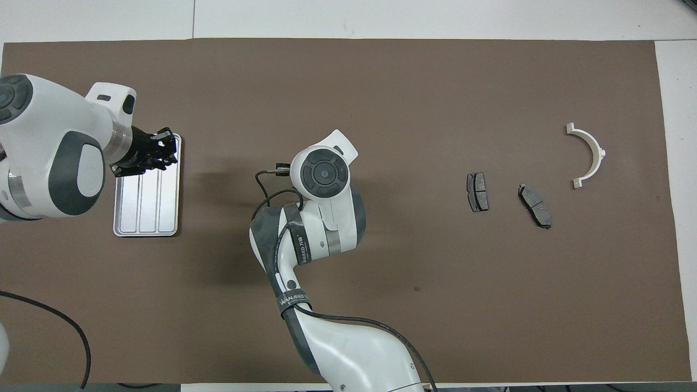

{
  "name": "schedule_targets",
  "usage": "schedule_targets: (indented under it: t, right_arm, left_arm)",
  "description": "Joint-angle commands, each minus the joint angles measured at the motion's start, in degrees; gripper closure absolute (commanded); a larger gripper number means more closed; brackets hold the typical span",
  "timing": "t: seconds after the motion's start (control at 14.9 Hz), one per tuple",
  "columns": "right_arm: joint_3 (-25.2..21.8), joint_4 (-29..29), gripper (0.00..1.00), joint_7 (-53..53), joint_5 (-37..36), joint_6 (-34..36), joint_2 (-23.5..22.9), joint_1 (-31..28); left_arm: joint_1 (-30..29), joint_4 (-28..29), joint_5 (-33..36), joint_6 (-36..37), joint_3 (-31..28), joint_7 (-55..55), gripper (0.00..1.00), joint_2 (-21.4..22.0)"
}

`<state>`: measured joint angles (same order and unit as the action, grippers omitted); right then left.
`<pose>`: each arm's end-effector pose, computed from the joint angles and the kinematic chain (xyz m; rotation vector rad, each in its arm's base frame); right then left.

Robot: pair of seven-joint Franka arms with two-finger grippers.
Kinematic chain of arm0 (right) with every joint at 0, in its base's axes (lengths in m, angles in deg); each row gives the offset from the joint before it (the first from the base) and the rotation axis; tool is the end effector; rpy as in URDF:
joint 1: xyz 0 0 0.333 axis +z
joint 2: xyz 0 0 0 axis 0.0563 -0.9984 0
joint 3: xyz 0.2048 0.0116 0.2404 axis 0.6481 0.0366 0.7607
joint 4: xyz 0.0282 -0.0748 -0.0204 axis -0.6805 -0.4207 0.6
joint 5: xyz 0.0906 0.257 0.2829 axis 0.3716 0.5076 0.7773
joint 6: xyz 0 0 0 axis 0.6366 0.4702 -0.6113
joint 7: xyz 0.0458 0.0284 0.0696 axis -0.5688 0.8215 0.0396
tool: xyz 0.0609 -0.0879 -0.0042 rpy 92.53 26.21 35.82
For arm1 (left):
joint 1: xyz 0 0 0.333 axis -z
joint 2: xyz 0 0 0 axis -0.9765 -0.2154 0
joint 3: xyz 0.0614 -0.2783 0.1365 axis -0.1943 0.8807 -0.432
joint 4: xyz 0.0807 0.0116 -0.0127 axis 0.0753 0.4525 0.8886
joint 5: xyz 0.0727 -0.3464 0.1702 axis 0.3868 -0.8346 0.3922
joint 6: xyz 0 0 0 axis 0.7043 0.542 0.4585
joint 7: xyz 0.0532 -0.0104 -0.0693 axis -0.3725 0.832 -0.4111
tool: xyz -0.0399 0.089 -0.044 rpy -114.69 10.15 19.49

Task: Place bearing gear from tray to pile

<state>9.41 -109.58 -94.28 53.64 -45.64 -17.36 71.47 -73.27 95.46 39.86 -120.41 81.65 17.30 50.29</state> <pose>0.6059 0.4416 0.3063 -2.9457 0.1530 -0.2785 0.6141 -0.0655 0.3854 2.9647 0.7492 -0.0258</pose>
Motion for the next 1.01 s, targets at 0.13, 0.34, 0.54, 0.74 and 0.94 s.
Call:
schedule_targets:
  t: [0.13, 0.34, 0.54, 0.74, 0.94]
  right_arm:
    - [-5.03, 0.78, 1.00, -0.06, 0.44, 8.66, 6.32, -0.44]
    - [-7.42, 0.78, 1.00, 0.38, -4.02, 12.09, 10.71, -0.78]
    - [-7.86, 0.78, 1.00, 3.97, -9.92, 15.07, 16.07, -3.59]
    - [-7.60, 0.78, 1.00, 7.58, -14.57, 19.55, 21.43, -8.42]
    - [-7.07, 0.87, 1.00, 12.40, -20.29, 23.85, 27.23, -13.69]
  left_arm:
    - [1.95, -1.67, -1.07, 0.74, -0.36, -2.73, 1.00, 0.15]
    - [5.11, -4.04, -1.07, 0.66, -0.44, -8.43, 1.00, -0.38]
    - [10.81, -4.57, -1.07, -1.71, -0.53, -15.64, 1.00, -0.73]
    - [18.89, -11.31, -0.55, -0.75, -0.79, -25.55, 1.00, -6.16]
    - [25.41, -20.03, 0.33, 0.66, -0.97, -34.01, 1.00, -13.47]
